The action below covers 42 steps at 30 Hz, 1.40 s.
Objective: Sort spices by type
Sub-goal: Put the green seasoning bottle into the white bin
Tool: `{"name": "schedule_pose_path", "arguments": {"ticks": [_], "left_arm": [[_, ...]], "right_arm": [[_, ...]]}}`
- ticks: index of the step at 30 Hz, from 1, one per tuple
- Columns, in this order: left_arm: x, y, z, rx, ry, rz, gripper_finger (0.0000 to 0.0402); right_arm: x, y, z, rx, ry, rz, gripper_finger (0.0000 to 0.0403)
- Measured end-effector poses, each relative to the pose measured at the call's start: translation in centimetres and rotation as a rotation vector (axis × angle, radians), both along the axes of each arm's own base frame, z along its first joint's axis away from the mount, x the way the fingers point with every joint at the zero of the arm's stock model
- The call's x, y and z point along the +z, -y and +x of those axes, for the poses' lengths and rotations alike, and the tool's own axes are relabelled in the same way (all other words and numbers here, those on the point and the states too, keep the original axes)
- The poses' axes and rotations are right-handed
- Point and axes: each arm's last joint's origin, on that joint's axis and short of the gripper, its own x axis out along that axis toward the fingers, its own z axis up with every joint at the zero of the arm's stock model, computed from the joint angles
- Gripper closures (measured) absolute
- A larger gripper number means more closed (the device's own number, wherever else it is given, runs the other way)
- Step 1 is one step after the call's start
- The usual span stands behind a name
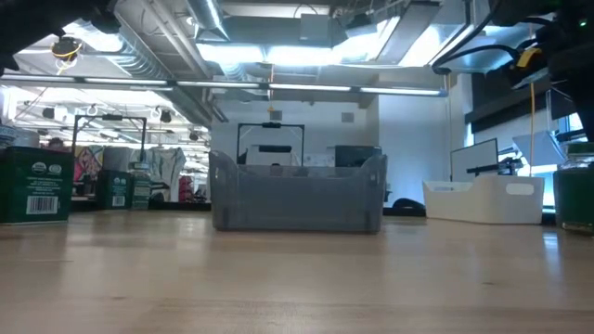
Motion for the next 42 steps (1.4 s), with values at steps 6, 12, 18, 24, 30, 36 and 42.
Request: {"name": "schedule_pose_path", "arguments": {"ticks": [6, 12, 18, 24, 30, 36, 42], "left_arm": [[0.0, 0.0, 0.0, 0.000, 0.000, 0.000, 0.0389], [0.0, 0.0, 0.0, 0.001, 0.000, 0.000, 0.0389], [0.0, 0.0, 0.0, 0.001, 0.000, 0.000, 0.0389], [0.0, 0.0, 0.0, 0.001, -0.001, 0.001, 0.0389], [0.0, 0.0, 0.0, 0.001, -0.003, 0.001, 0.0389], [0.0, 0.0, 0.0, 0.001, -0.004, 0.001, 0.0389], [0.0, 0.0, 0.0, 0.007, -0.005, 0.007, 0.0389]], "right_arm": [[0.0, 0.1, -0.2, 0.003, -0.022, -0.031, 0.0104], [0.0, 0.3, -0.3, 0.011, -0.019, -0.091, 0.0104], [1.5, 0.2, 0.0, 0.004, 0.000, -0.056, 0.0104], [2.4, 0.1, 0.3, -0.005, 0.051, -0.040, 0.0104], [0.5, 0.1, 0.2, -0.006, 0.022, -0.042, 0.0104], [-1.4, 0.1, 0.1, 0.002, 0.009, -0.050, 0.0104], [-1.4, 0.2, 0.2, 0.008, 0.003, -0.094, 0.0115]]}}
